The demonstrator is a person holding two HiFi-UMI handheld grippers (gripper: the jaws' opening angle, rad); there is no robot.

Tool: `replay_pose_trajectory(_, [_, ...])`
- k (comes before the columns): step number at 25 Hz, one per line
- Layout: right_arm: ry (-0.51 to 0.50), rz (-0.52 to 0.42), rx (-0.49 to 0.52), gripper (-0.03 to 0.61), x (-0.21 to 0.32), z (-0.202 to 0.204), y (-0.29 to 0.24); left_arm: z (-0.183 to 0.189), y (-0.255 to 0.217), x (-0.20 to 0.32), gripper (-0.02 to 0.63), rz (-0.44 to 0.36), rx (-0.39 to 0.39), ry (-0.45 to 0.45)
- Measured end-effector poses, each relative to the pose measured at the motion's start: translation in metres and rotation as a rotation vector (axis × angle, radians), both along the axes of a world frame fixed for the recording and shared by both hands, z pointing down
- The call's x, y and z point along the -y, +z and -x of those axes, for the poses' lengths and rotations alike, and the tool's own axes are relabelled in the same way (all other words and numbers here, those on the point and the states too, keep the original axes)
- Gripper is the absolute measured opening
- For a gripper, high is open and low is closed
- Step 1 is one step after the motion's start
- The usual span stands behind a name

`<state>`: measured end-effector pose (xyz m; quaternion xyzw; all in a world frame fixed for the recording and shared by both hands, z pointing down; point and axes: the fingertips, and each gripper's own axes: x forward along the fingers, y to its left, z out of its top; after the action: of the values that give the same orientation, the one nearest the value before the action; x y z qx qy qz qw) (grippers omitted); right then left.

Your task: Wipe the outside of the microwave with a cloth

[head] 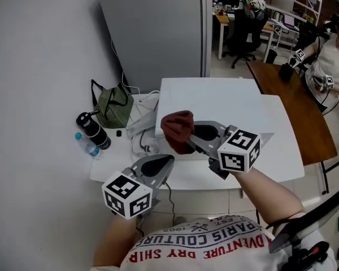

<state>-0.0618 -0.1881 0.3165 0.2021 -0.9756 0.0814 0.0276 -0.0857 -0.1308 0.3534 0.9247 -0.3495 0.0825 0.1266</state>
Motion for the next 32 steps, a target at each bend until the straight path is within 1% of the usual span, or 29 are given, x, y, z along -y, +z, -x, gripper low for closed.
replay_pose_trajectory(3, [-0.009, 0.079, -0.037, 0.044, 0.029, 0.036, 0.010, 0.034, -0.007, 0.020, 0.006, -0.032, -0.016, -0.013])
replay_pose_trajectory(6, [-0.003, 0.168, -0.108, 0.046, 0.055, 0.065, 0.027, 0.065, -0.009, 0.038, 0.006, -0.042, -0.024, -0.036])
replay_pose_trajectory(8, [0.023, 0.198, -0.165, 0.046, 0.068, 0.076, 0.039, 0.078, -0.012, 0.044, 0.006, -0.042, -0.036, -0.036])
replay_pose_trajectory(11, [0.064, 0.229, -0.244, 0.046, 0.086, 0.080, 0.050, 0.086, -0.017, 0.051, 0.006, -0.054, -0.049, -0.023])
replay_pose_trajectory(16, [0.045, 0.335, -0.400, 0.048, 0.101, 0.082, 0.066, 0.078, -0.022, 0.059, 0.006, -0.087, -0.028, 0.016])
replay_pose_trajectory(18, [0.034, 0.376, -0.446, 0.048, 0.105, 0.081, 0.073, 0.073, -0.022, 0.059, 0.006, -0.095, -0.023, 0.027])
replay_pose_trajectory(21, [0.029, 0.425, -0.495, 0.048, 0.110, 0.080, 0.079, 0.068, -0.023, 0.058, 0.006, -0.096, -0.037, 0.034])
replay_pose_trajectory(23, [0.018, 0.474, -0.507, 0.048, 0.112, 0.078, 0.082, 0.064, -0.024, 0.057, 0.006, -0.096, -0.039, 0.032])
replay_pose_trajectory(26, [0.017, 0.546, -0.498, 0.049, 0.118, 0.066, 0.084, 0.055, -0.025, 0.058, 0.006, -0.105, -0.027, 0.037])
replay_pose_trajectory(29, [0.033, 0.596, -0.488, 0.049, 0.123, 0.041, 0.086, 0.044, -0.028, 0.062, 0.006, -0.116, -0.031, 0.044])
replay_pose_trajectory(32, [0.053, 0.627, -0.485, 0.051, 0.127, 0.006, 0.086, 0.024, -0.030, 0.067, 0.006, -0.119, -0.032, 0.071])
